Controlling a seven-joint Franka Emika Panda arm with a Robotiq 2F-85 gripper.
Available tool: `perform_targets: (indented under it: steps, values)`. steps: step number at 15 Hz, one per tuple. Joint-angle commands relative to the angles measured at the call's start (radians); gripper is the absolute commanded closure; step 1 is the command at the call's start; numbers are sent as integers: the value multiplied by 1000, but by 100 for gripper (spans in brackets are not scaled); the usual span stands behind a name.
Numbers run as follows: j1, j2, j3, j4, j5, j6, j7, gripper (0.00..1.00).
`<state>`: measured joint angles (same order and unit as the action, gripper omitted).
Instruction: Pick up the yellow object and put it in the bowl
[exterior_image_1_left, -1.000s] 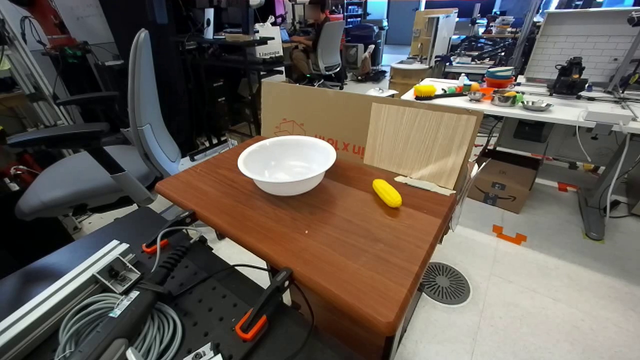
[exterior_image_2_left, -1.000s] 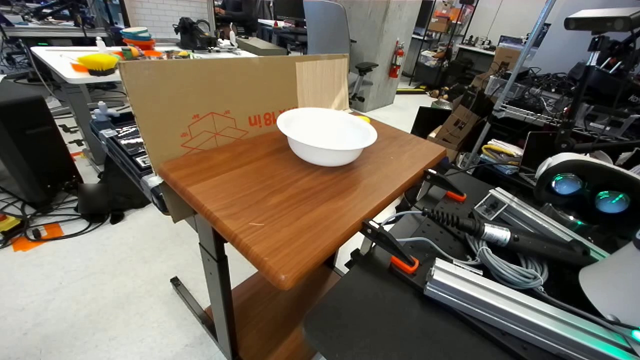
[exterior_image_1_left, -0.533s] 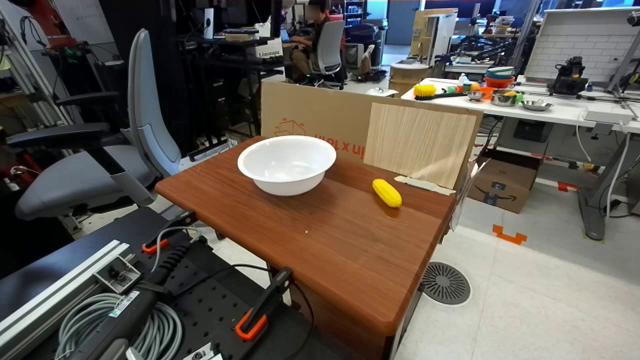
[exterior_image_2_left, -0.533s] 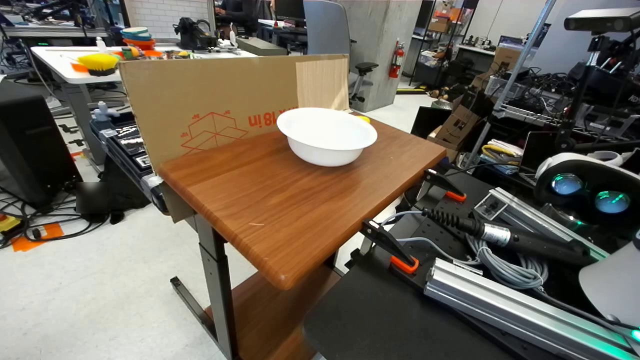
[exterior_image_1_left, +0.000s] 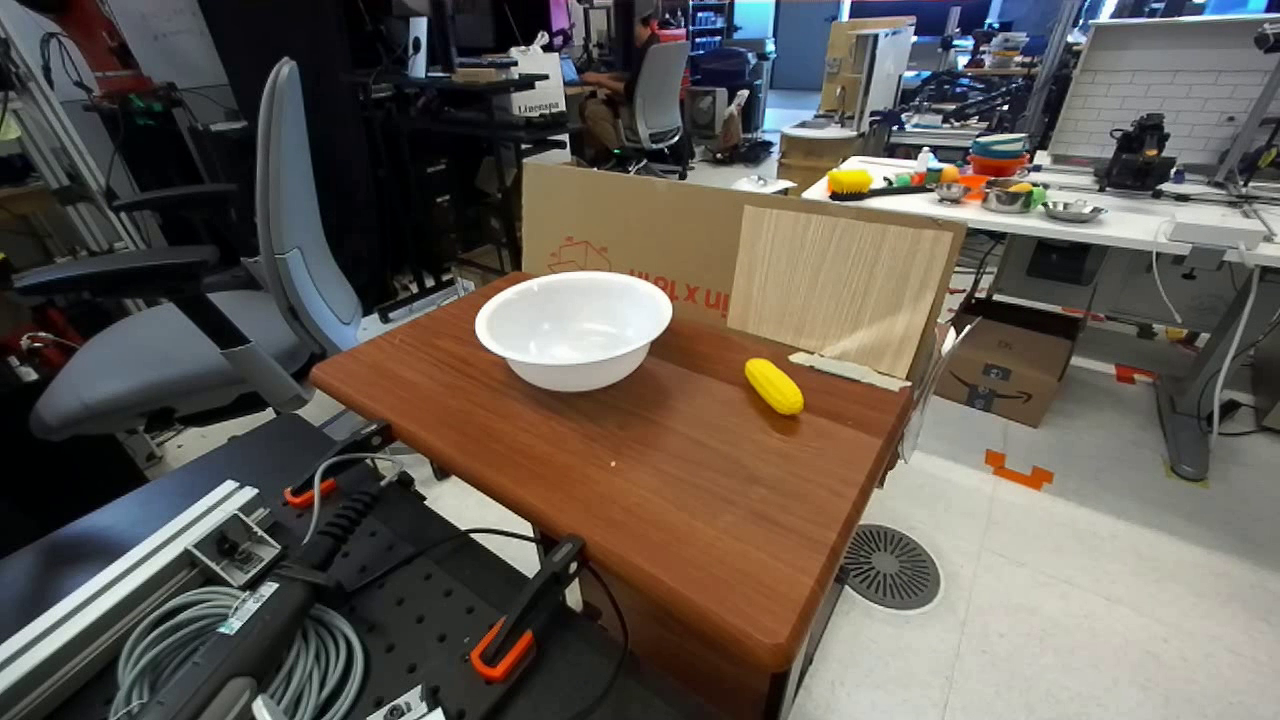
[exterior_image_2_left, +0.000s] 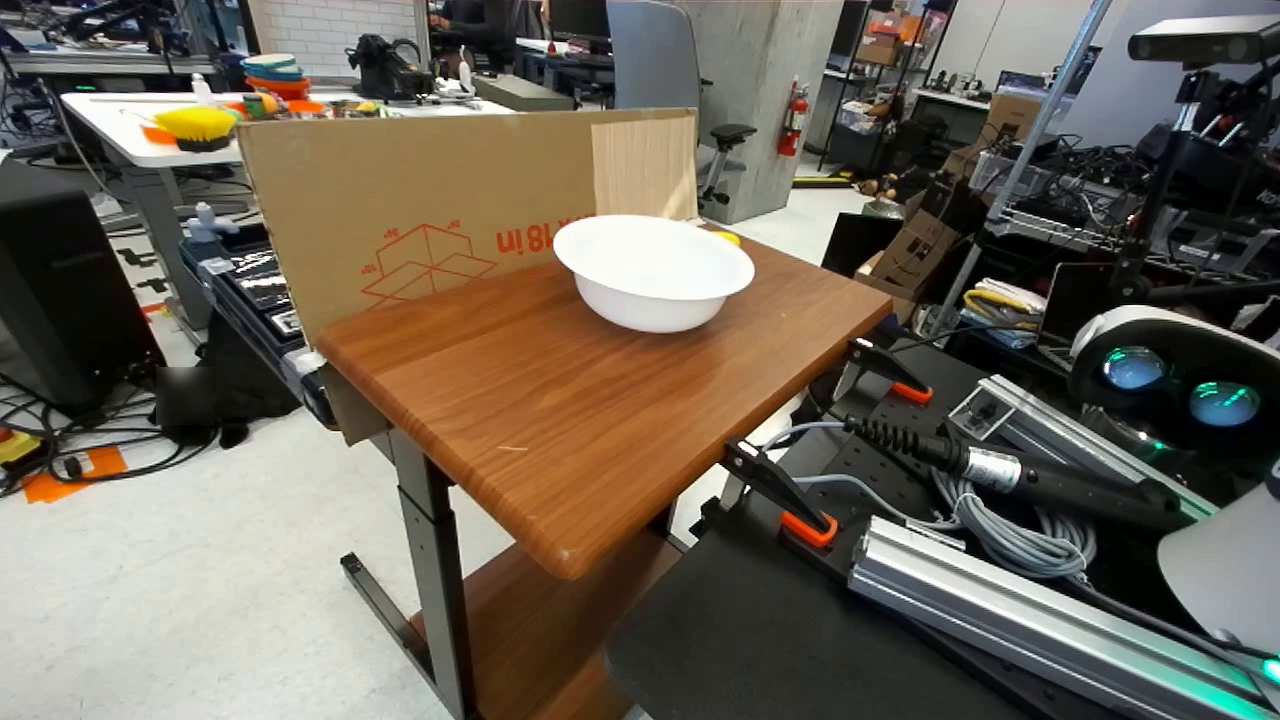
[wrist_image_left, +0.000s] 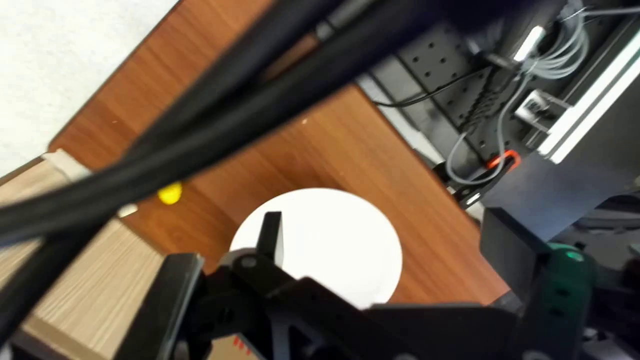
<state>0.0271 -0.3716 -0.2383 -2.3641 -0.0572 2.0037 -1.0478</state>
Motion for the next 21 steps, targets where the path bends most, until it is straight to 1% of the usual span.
perform_targets:
  steps: [1,3,5,7,11,12,13,14,17,21]
  values:
    - [-35,94,-15,18,59,223,15,0]
    - [-52,177,-16,51,68,307,34,0]
    - [-69,285,-11,109,63,339,56,0]
    - [-84,403,4,208,34,237,37,0]
    - [-108,609,53,420,17,105,26,0]
    - [-112,649,68,471,6,87,31,0]
    - [-116,683,81,517,-7,74,33,0]
    - [-118,713,92,550,-23,86,43,0]
    - [-127,782,113,621,-58,111,56,0]
    - [-147,846,117,648,-90,112,69,0]
